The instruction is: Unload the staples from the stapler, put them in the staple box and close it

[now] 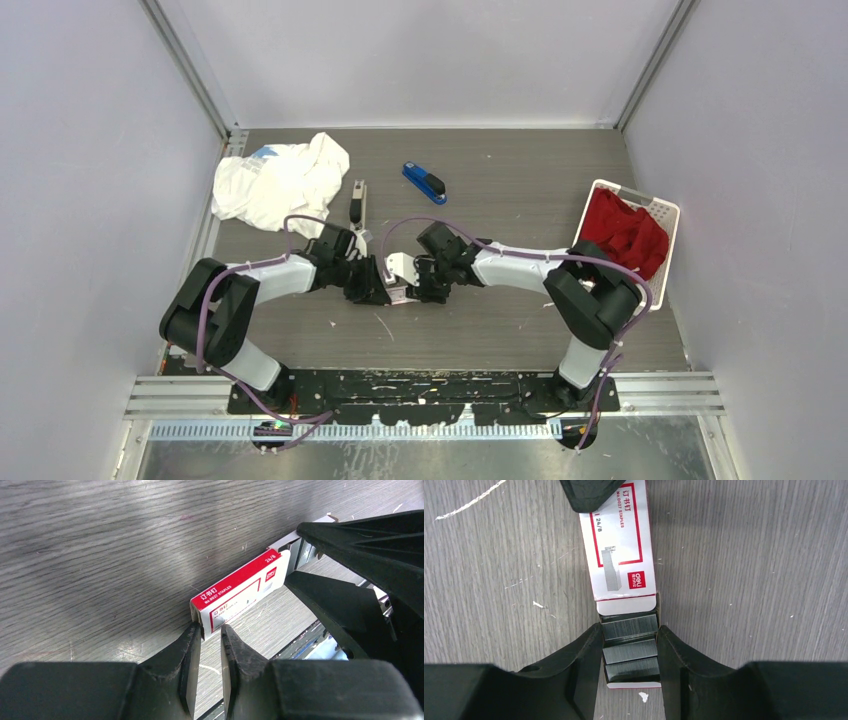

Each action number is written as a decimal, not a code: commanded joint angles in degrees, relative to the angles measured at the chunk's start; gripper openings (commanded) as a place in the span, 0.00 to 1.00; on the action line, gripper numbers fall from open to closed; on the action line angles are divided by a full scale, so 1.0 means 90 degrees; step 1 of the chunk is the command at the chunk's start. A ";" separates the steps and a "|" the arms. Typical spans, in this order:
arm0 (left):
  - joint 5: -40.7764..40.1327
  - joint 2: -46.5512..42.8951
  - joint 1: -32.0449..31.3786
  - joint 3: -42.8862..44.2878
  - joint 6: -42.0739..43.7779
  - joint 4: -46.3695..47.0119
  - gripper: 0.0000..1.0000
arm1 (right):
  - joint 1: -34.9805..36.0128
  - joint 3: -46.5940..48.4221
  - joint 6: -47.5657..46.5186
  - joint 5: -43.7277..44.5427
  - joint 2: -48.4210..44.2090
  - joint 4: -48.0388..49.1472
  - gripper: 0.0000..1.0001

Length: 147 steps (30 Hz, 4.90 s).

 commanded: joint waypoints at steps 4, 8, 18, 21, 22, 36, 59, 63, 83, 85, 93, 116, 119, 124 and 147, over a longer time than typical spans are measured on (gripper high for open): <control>-0.0643 0.0058 -0.0057 -0.0007 0.0067 -0.0153 0.24 | 0.0158 -0.0123 -0.0236 -0.0473 -0.0268 0.0206 0.33; -0.0638 0.0012 -0.0055 0.0027 0.0086 -0.0204 0.25 | 0.0149 0.0145 -0.0202 -0.0493 -0.0005 -0.0124 0.37; -0.0596 -0.0052 -0.0050 0.0054 0.0137 -0.0265 0.27 | -0.0061 0.0479 0.0239 -0.0347 0.0347 -0.0295 0.49; -0.0592 -0.0100 -0.0056 0.0036 0.0145 -0.0272 0.27 | -0.0131 0.0483 0.0267 -0.0429 0.0328 -0.0301 0.54; -0.0585 -0.0118 -0.0060 0.0024 0.0147 -0.0278 0.27 | -0.0141 0.0488 0.0268 -0.0443 0.0321 -0.0305 0.55; -0.0672 -0.0089 -0.0019 0.0067 0.0239 -0.0371 0.30 | -0.0422 0.0586 -0.0270 -0.0784 0.0515 -0.0633 0.57; -0.0613 0.0256 -0.0012 0.0155 0.0294 -0.0318 0.24 | -0.0214 0.0239 -0.0311 -0.0893 0.0183 -0.0165 0.41; -0.0612 0.0255 -0.0009 0.0164 0.0290 -0.0319 0.24 | -0.0170 0.0177 -0.0377 -0.0884 0.0144 -0.0111 0.41; -0.0709 0.0169 0.0105 0.0213 0.0350 -0.0482 0.26 | -0.0054 -0.0222 -0.0467 -0.0395 -0.0235 0.0480 0.40; -0.0713 0.0150 0.0120 0.0213 0.0340 -0.0492 0.26 | -0.0045 -0.0211 -0.0446 -0.0349 -0.0215 0.0486 0.40; -0.0743 0.0187 0.0156 0.0232 0.0389 -0.0554 0.25 | -0.0065 -0.0230 -0.0383 -0.0171 -0.0219 0.0509 0.40; -0.0446 0.0186 0.0167 0.0240 0.0498 -0.0441 0.26 | -0.0086 0.0103 -0.0415 -0.0501 0.0172 0.0105 0.39; -0.0413 0.0233 0.0167 0.0279 0.0527 -0.0436 0.25 | -0.0070 0.0111 -0.0474 -0.0506 0.0179 0.0109 0.39; -0.0398 0.0238 0.0167 0.0349 0.0576 -0.0478 0.25 | -0.0037 0.0169 -0.0568 -0.0584 0.0233 -0.0009 0.39; -0.0423 0.0202 0.0164 0.0428 0.0836 -0.0528 0.25 | -0.0037 0.0587 -0.0898 -0.0778 0.0570 -0.0710 0.39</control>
